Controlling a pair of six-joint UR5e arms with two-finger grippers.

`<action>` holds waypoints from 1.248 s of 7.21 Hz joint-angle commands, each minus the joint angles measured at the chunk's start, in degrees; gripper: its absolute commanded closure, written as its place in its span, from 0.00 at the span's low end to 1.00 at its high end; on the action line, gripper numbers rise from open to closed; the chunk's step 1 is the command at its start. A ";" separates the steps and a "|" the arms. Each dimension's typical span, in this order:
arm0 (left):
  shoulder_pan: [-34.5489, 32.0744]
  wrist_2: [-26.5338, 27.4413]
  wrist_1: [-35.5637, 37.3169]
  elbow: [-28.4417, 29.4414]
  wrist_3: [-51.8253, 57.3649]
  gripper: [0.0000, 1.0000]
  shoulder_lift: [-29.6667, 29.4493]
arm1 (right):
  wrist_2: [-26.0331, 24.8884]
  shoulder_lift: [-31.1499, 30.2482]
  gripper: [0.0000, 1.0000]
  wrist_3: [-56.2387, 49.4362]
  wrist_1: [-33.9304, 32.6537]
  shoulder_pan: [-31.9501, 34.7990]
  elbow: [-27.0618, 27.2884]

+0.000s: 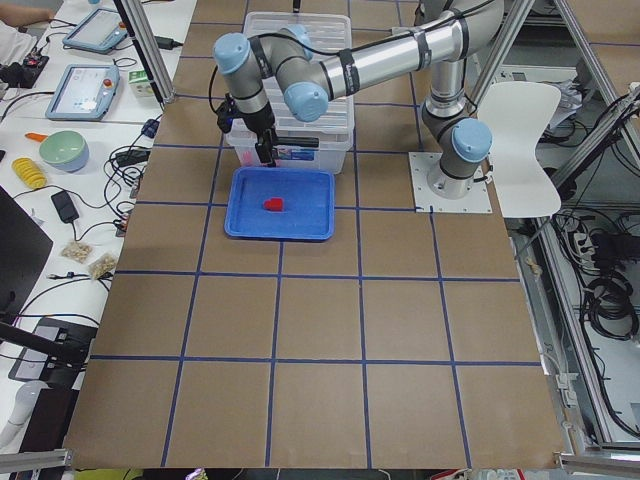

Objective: Place red block in blue tray from box

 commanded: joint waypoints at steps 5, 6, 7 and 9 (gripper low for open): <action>-16.67 -1.65 -7.02 -4.44 -14.44 0.00 13.28 | -0.29 -7.76 0.00 0.37 20.87 0.38 -13.21; -16.94 -1.48 -6.84 -5.77 -14.38 0.00 14.52 | -0.12 -9.35 0.00 0.81 26.16 1.60 -15.85; -16.94 -1.48 -6.84 -6.83 -14.21 0.00 15.31 | -0.55 -9.36 0.00 4.47 28.30 4.31 -17.45; -16.94 -1.48 -5.79 -7.45 -13.59 0.00 15.50 | -0.64 -9.10 0.00 9.50 28.58 8.10 -18.16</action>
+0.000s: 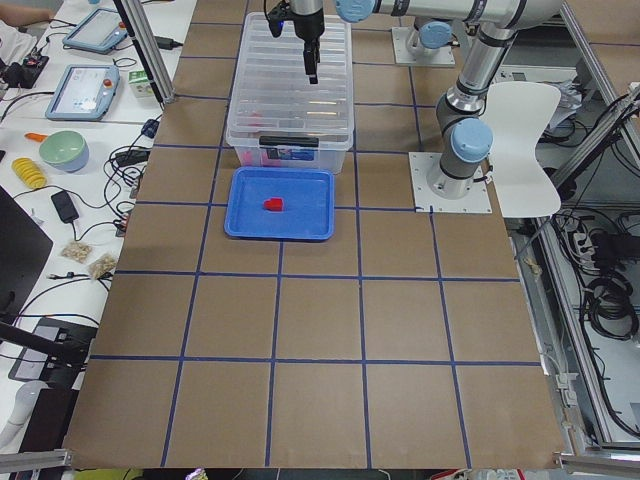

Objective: Place red block in blue tray from box

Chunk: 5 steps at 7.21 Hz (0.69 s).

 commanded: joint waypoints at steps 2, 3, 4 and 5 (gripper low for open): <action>-0.04 -0.08 1.77 -0.62 0.09 0.00 -0.17 | -0.11 0.02 0.00 2.74 2.78 2.07 -1.64; -0.04 0.01 1.77 -1.23 0.26 0.00 0.18 | -0.11 0.02 0.00 2.74 2.87 2.07 -1.55; -0.04 -0.08 1.77 -1.41 0.26 0.00 0.36 | -0.11 0.02 0.00 2.65 2.87 2.07 -1.55; -0.04 -0.17 1.77 -1.68 0.09 0.00 0.27 | -0.11 0.02 0.00 2.74 2.78 2.07 -1.64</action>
